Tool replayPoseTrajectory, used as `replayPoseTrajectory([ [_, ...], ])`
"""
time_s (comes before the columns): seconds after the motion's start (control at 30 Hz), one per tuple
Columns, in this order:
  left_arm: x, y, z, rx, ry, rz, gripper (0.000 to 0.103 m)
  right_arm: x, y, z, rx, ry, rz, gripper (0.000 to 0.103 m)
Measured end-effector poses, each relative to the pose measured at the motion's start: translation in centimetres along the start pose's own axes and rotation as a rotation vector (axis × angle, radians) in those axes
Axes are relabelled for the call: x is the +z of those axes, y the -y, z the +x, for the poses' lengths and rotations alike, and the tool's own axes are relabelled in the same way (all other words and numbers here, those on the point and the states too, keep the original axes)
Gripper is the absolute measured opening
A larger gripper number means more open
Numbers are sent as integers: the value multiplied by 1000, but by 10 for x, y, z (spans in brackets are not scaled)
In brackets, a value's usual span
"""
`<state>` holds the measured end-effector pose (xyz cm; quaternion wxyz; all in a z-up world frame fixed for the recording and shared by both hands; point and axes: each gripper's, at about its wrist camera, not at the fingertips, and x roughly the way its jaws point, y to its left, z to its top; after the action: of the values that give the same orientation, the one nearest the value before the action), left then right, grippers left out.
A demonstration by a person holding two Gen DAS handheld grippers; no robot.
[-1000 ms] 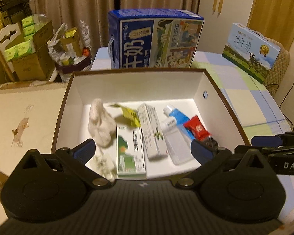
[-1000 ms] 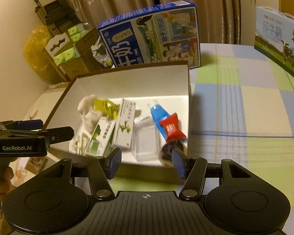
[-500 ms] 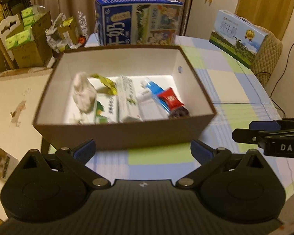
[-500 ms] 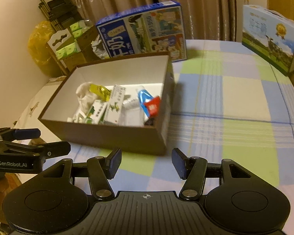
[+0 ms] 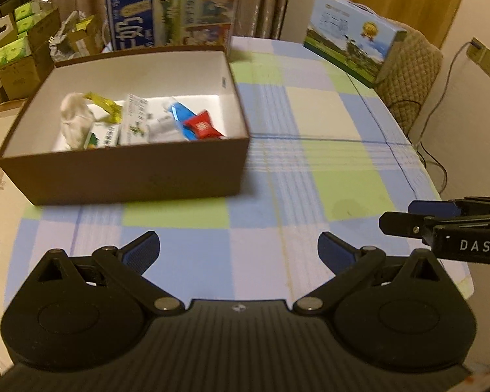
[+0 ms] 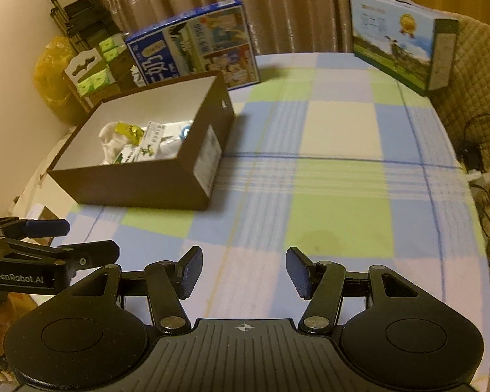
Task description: Organize objects
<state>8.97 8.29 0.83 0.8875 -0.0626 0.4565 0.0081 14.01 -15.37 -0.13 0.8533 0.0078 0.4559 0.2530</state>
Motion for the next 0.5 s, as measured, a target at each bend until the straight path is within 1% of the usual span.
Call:
replayPoseTrajectory([
  [0.23,-19,37,-4,-9,-10,16,102,-26,22,-28,-2,-1,12,54],
  [0.5,-34,59,-13,-5,-5,19,102,-45,33,-51,-2,9,17,54],
])
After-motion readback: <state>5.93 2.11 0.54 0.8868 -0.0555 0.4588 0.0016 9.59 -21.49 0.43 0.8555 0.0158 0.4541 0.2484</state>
